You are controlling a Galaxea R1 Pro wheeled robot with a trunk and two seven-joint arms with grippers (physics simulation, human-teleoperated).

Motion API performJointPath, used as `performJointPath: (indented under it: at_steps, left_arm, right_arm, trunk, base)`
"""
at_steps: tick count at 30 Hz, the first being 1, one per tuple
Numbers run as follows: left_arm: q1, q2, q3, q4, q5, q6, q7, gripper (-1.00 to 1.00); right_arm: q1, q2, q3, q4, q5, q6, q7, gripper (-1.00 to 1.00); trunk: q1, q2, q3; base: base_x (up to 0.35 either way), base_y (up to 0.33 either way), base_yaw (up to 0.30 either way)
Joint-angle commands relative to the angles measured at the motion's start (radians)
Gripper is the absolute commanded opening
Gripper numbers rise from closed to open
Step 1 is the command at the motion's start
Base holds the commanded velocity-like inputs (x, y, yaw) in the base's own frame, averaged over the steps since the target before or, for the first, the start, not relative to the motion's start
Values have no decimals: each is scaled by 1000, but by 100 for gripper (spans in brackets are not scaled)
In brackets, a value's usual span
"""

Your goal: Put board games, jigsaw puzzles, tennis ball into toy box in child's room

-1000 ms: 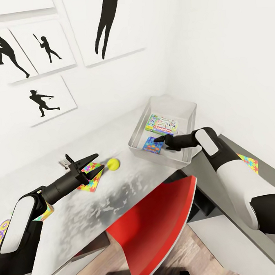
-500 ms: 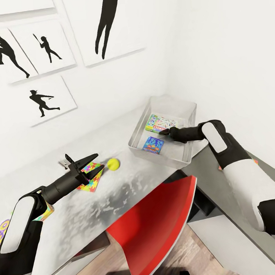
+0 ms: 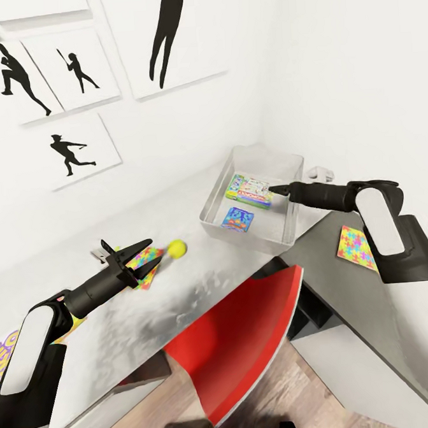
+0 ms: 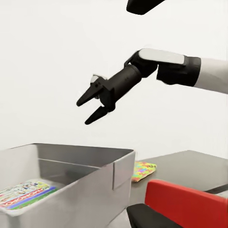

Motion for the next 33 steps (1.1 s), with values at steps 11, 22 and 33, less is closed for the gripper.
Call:
performJointPath:
  at_steps: [11,22,33]
  left_arm:
    - [-1,0,2,0,-10,3,-11,100]
    - [-1,0,2,0,-11,1,-11,100]
    - [-1,-1,2,0,-11,1,-10,100]
  right_arm:
    - [47,1,-45,-179,-1,36,-10,100]
    - [45,8,-44,-205,-5,36,-10,100]
    - [44,10,-42,-209,-6,36,-12,100]
  trunk:
    - [0,-2,-1]
    - [0,-2,3]
    - [0,-2,9]
  base:
    - [-251,0,15]
    - [-56,0,176]
    - [-6,0,260]
